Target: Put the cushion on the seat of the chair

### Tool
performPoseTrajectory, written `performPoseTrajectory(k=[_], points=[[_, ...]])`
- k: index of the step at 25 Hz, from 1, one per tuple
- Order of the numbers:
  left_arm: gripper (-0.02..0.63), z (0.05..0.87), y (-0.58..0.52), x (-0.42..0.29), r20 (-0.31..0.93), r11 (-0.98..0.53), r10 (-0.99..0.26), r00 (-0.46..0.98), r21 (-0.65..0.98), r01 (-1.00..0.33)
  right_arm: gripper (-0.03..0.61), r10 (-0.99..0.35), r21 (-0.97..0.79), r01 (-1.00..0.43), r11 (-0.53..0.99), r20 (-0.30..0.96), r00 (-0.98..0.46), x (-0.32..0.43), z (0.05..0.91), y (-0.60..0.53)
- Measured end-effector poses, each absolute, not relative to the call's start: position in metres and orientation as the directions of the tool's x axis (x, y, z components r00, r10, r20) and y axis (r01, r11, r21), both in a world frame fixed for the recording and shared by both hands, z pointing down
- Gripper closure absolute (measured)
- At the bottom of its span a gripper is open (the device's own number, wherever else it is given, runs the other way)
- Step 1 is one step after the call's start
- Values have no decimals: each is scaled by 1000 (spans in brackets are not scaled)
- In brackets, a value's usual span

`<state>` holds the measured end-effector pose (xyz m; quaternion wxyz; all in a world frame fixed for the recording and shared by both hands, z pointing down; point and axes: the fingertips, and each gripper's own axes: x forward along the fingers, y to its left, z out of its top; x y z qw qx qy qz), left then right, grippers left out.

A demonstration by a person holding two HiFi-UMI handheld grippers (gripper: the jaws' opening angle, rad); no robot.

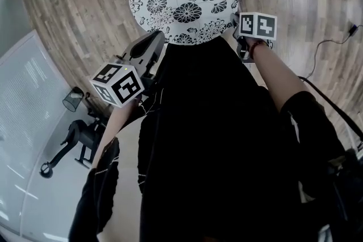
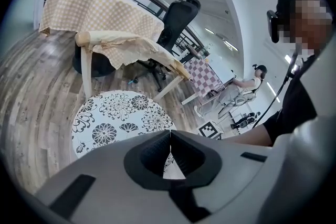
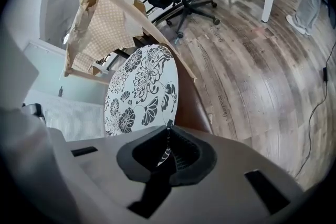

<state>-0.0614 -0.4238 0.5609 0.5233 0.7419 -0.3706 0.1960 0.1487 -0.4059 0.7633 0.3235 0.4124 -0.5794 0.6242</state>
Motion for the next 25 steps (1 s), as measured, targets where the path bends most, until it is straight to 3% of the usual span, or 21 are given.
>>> performPoseTrajectory(k=[8, 18, 25], points=[[598, 565, -422, -48, 685, -248, -296, 665, 618, -746, 552, -47, -447, -890, -93, 895, -445, 153, 775, -405], [598, 578, -387, -51, 706, -230, -248, 663, 622, -748, 551, 10, -465, -861, -206, 879, -477, 155, 782, -405], [598, 585, -360, -81, 721, -170, -269, 638, 617, -768, 551, 17, -365, -921, -133, 929, -371, 157, 794, -406]])
